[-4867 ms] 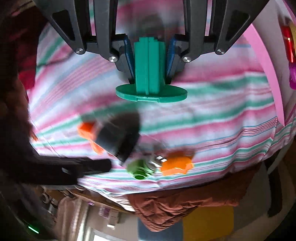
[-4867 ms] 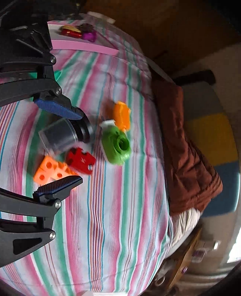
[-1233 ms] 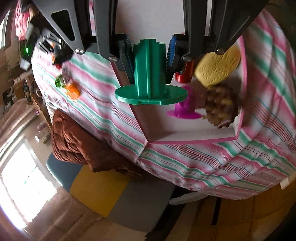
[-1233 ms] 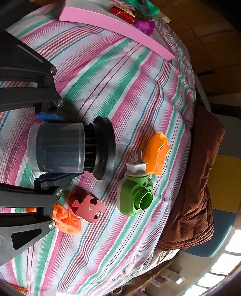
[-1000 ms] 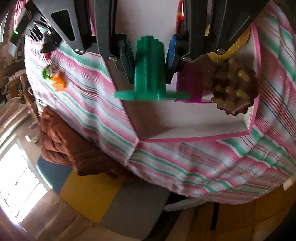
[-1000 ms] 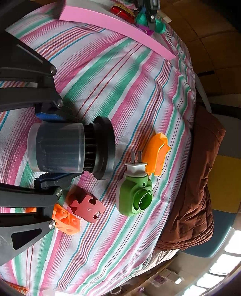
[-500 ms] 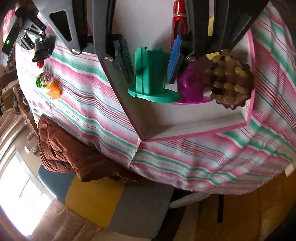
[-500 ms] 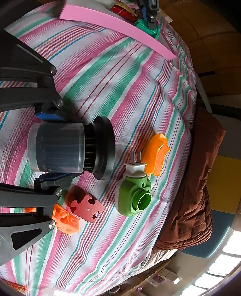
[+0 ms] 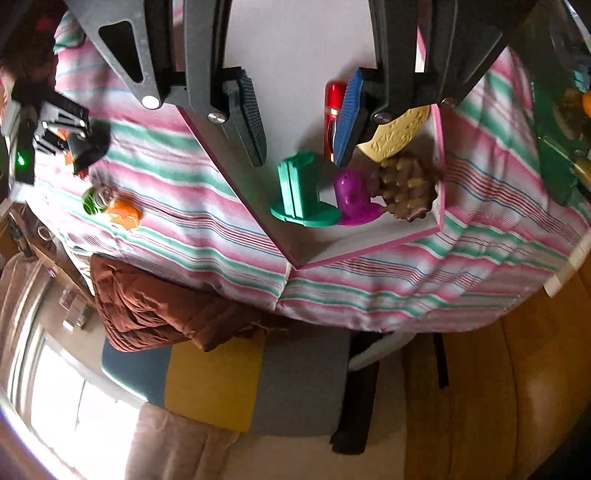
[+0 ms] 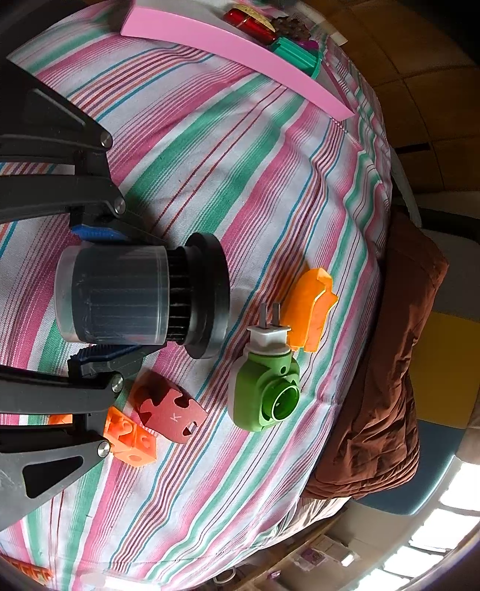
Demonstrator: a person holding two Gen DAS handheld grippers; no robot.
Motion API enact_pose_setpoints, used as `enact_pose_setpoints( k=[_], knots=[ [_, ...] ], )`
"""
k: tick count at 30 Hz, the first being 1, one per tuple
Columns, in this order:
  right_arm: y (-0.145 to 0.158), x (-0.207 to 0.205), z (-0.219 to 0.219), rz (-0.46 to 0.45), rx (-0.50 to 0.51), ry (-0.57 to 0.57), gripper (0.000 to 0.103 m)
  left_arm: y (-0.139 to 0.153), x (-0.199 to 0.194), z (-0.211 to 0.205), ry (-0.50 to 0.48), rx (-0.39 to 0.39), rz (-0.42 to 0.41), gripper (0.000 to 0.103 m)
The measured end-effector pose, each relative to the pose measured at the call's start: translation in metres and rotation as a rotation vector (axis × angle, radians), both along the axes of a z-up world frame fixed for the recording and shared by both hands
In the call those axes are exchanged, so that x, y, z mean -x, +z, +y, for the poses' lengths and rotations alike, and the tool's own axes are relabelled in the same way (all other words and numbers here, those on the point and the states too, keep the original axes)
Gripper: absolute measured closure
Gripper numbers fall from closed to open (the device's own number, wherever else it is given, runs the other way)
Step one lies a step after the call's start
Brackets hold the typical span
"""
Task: Organize rigid objects
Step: 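Carry the teal spool into the tray and open the left tool, then carry the black-lidded clear cup with the right tool over the tray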
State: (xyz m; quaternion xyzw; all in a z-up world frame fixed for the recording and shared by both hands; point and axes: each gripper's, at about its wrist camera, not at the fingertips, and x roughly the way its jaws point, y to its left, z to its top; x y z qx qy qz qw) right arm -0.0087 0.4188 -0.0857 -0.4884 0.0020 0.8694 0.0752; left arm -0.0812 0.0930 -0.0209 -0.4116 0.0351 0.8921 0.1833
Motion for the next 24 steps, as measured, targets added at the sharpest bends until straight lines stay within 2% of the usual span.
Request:
enact_pose_setpoints(
  k=[4,7,16,24],
  knots=[
    [0.0,0.0,0.0,0.002,-0.003,0.003,0.06,0.002,-0.019,0.0,-0.024,0.037,0.028,0.065],
    [0.0,-0.001,0.0,0.008,-0.004,0.006,0.06,0.0,-0.027,-0.003,-0.03,0.048,0.02,0.065],
    [-0.001,-0.003,0.0,0.02,-0.01,0.008,0.06,-0.005,-0.038,-0.014,-0.014,0.06,0.001,0.065],
    [-0.004,-0.006,-0.004,0.032,-0.02,0.013,0.06,-0.005,-0.039,-0.028,0.017,0.04,-0.011,0.065]
  ],
)
